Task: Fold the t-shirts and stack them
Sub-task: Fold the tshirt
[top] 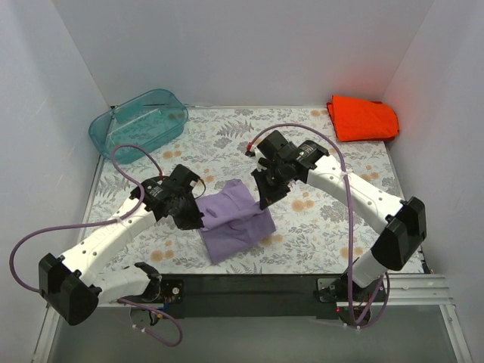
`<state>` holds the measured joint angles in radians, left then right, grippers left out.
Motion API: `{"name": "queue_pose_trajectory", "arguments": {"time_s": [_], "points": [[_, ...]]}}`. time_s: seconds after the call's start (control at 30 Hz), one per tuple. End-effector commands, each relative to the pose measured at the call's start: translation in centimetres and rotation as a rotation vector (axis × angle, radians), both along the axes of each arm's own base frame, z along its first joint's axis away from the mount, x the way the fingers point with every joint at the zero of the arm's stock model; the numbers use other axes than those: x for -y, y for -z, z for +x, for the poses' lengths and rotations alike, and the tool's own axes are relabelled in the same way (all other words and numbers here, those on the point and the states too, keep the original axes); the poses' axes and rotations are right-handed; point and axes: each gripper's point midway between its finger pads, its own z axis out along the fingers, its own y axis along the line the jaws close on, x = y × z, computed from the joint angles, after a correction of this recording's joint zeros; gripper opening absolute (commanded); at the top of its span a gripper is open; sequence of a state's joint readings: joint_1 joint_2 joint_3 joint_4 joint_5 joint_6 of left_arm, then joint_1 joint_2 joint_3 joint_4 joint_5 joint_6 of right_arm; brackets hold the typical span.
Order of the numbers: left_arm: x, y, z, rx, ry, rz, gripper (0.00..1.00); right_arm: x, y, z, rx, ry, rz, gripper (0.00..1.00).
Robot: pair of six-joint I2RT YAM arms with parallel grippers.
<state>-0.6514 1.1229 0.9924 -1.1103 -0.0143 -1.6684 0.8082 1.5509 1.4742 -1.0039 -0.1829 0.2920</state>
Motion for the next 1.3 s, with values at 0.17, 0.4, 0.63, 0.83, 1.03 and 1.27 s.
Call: {"name": "queue_pose_trajectory", "arguments": {"time_s": [0.17,0.4,0.63,0.83,1.03,1.27], "points": [[-1.4,-1.1,4.3,0.104,-0.035,-0.022,0.00,-1.9,-3.1,4.7,0.051,-0.061,0.110,0.01],[-4.2,-0.6,7.7,0.153,-0.114,0.003,0.00,-3.4,-2.5,8.0,0.021,-0.079,0.158,0.01],[-5.3,2.5,9.3,0.125,-0.154,0.019,0.00,-5.4,-0.4,11.2,0.004,-0.107,0.171,0.01],[-6.1,4.5,9.6,0.101,-0.186,0.033,0.00,-6.6,3.5,13.4,-0.033,-0.110,0.156,0.01],[-7.3,6.5,9.9,0.090,-0.228,0.070,0.00,-6.7,6.3,14.9,-0.042,-0.094,0.142,0.01],[-7.7,7.4,11.5,0.110,-0.240,0.095,0.00,-6.9,7.2,16.8,0.003,-0.055,0.142,0.01]]}}
